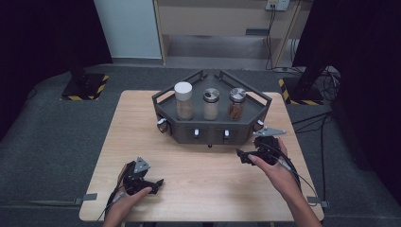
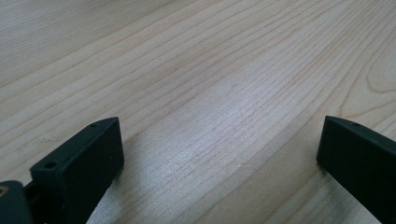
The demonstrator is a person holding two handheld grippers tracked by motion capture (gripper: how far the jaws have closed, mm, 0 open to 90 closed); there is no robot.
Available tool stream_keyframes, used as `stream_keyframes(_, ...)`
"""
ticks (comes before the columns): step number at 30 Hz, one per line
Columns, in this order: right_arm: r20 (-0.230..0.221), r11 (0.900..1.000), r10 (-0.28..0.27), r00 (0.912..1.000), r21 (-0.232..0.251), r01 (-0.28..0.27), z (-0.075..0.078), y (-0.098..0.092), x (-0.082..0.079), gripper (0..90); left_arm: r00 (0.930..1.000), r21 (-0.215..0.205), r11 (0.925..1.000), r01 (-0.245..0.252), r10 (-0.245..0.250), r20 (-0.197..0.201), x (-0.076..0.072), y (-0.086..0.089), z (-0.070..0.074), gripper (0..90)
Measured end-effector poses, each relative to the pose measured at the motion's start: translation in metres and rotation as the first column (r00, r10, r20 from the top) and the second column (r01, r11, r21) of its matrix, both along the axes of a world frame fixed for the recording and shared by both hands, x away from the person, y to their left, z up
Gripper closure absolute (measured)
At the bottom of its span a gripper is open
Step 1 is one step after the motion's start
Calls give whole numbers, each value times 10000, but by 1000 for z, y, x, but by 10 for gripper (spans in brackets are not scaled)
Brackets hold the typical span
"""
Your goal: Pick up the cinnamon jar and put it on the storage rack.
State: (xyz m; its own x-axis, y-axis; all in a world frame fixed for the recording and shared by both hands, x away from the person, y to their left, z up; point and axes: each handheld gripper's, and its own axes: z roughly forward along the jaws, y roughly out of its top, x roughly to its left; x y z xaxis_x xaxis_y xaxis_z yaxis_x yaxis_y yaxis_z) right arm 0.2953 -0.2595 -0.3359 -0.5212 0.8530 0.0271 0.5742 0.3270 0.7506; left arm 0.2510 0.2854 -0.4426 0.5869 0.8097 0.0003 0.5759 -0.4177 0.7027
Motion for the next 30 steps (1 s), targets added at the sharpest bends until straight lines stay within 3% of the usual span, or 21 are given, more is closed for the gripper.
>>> stream_keyframes(19, -263, 9999, 100, 9996, 98, -98, -19, 0, -13, 44, 10000, 2, 10000, -4, 4, 5, 0, 0, 0, 0)
stream_keyframes(30, -889, 10000, 52, 9960, 65, -46, -53, 8, -15, 45, 10000, 2, 10000, -15, 15, 9, 0, 0, 0, 0)
